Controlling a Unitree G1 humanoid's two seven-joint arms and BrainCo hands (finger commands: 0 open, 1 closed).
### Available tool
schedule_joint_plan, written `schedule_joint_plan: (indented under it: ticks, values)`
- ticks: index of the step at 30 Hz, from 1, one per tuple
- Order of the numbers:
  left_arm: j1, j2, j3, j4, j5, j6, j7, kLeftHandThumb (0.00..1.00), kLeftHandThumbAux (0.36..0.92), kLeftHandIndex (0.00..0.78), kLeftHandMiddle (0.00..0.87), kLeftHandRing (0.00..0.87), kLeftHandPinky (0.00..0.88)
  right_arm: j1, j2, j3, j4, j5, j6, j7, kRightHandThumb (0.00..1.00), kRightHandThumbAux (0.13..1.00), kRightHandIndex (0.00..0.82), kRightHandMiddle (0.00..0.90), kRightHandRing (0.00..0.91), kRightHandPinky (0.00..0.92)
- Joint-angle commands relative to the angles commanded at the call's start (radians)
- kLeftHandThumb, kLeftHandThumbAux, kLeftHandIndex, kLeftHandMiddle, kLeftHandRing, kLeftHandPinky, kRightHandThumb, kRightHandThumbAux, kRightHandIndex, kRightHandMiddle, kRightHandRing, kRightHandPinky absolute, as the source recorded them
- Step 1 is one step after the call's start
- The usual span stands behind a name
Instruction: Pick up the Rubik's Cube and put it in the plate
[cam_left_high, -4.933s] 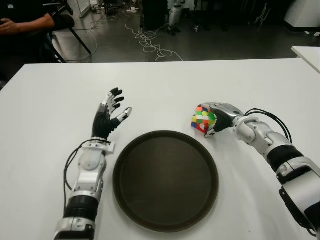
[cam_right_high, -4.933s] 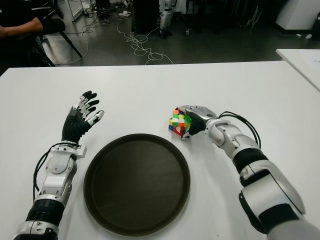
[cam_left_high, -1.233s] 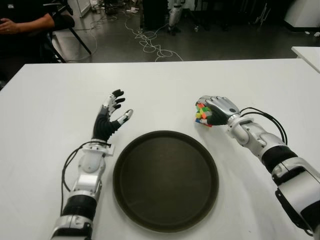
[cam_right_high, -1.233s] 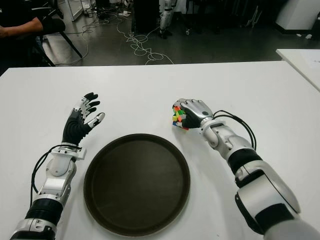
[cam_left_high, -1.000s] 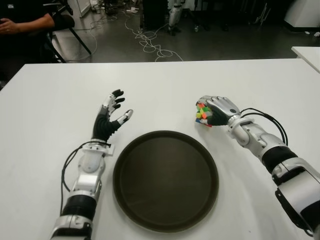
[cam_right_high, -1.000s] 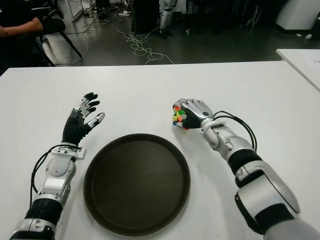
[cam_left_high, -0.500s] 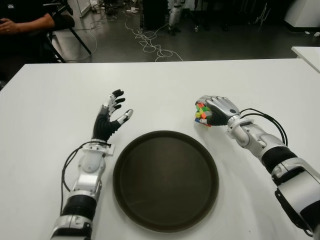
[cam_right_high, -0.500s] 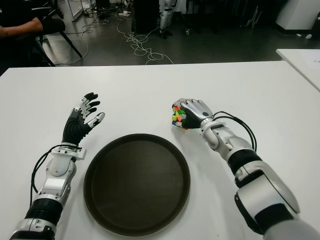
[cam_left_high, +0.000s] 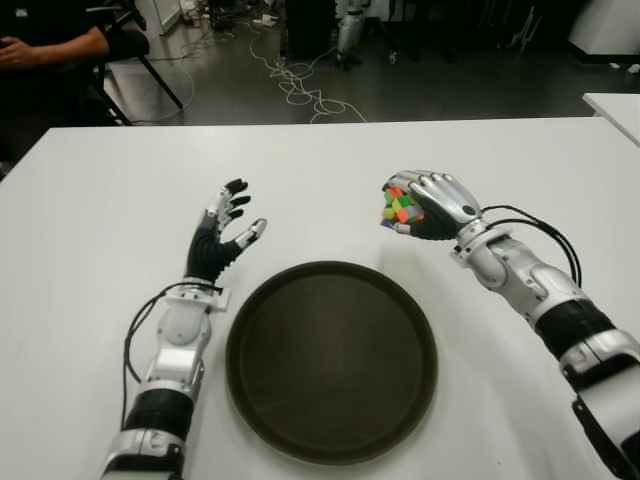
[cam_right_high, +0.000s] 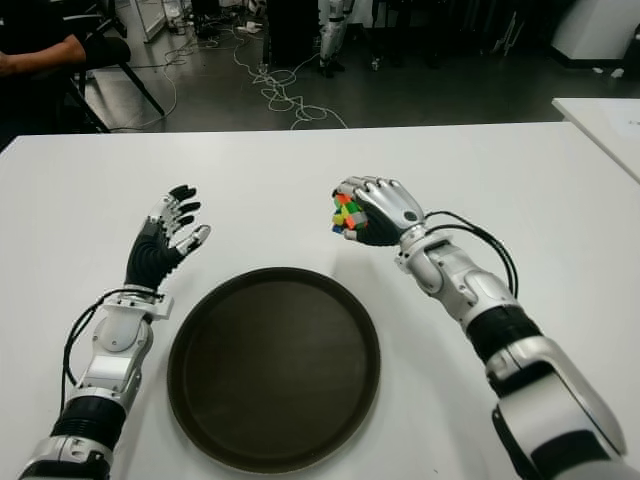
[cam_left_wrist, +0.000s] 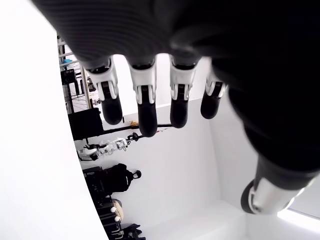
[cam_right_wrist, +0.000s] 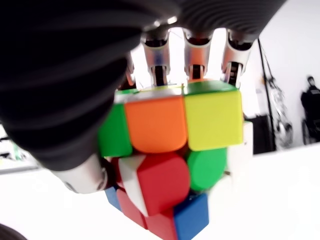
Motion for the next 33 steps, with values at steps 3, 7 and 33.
schedule_joint_plan:
  ticks: [3,7,33]
  values:
    - [-0.004,0.002,-0.001,0.004,0.005,0.005,0.007,0.026,0.619,0.083,0.143,0.139,0.138,0.033,0.005,-0.025,-0.073,0.021,-0.032,-0.009,0.693,0.737,0.414,0.489,0.497,0.503]
    - [-0.007,0.004,-0.001,0.015,0.004,0.002,0.010,0.036,0.618,0.083,0.140,0.134,0.134,0.080,0.007,-0.056,-0.187,0.053,-0.068,0.008,0.694,0.737,0.415,0.498,0.517,0.532]
    - [-0.023,-0.006,0.010,0.036,-0.040,0.009,-0.006,0.041,0.650,0.089,0.159,0.150,0.147,0.247,0.134,-0.005,-0.519,0.382,-0.186,0.392,0.696,0.734,0.419,0.585,0.623,0.654]
